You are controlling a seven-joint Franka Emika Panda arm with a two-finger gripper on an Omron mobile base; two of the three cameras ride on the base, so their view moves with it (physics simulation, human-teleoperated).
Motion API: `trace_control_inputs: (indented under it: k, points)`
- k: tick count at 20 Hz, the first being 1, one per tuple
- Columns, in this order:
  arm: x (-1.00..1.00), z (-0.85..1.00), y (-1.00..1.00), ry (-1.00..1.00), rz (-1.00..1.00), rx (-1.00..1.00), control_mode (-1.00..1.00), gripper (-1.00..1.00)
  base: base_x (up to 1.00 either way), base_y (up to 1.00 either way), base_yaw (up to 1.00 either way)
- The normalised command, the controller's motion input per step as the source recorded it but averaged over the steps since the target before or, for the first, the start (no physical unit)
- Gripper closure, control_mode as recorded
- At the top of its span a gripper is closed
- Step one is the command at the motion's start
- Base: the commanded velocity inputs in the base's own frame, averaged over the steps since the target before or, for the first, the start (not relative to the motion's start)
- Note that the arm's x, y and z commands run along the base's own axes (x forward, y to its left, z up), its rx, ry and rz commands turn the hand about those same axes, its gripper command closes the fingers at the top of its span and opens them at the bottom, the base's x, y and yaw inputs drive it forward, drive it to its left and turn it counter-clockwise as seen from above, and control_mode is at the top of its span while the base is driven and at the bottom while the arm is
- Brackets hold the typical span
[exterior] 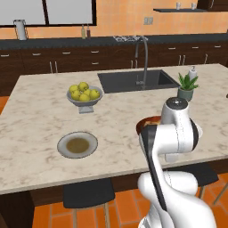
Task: Pick the chicken drumstick and tomato from their plates and place them in the bowl. Then put the bowl in the fridge.
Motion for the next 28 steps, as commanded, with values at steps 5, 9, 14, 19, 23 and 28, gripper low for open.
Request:
trace_control_inputs:
  k: [5, 9, 14, 19, 23, 28]
  points:
    - [0.0, 0.0, 0.0, 0.0, 0.0, 0.0, 1.0, 1.0, -0.56, 0.0, 0.0]
    - [0.0, 0.0, 0.0, 0.0, 0.0, 0.0, 1.0, 1.0, -1.0, -0.02, 0.0]
    - [0.0, 0.0, 0.0, 0.0, 0.0, 0.0, 1.0, 1.0, -0.7, 0.01, -0.35]
    - [0.0, 0.0, 0.0, 0.0, 0.0, 0.0, 1.0, 1.0, -0.01, 0.15, -0.76]
    - [0.0, 0.0, 0.0, 0.0, 0.0, 0.0, 1.0, 1.0, 0.08, 0.05, -0.77]
    - [0.0, 0.0, 0.0, 0.0, 0.0, 0.0, 1.0, 1.0, 0.22, -0.02, -0.71]
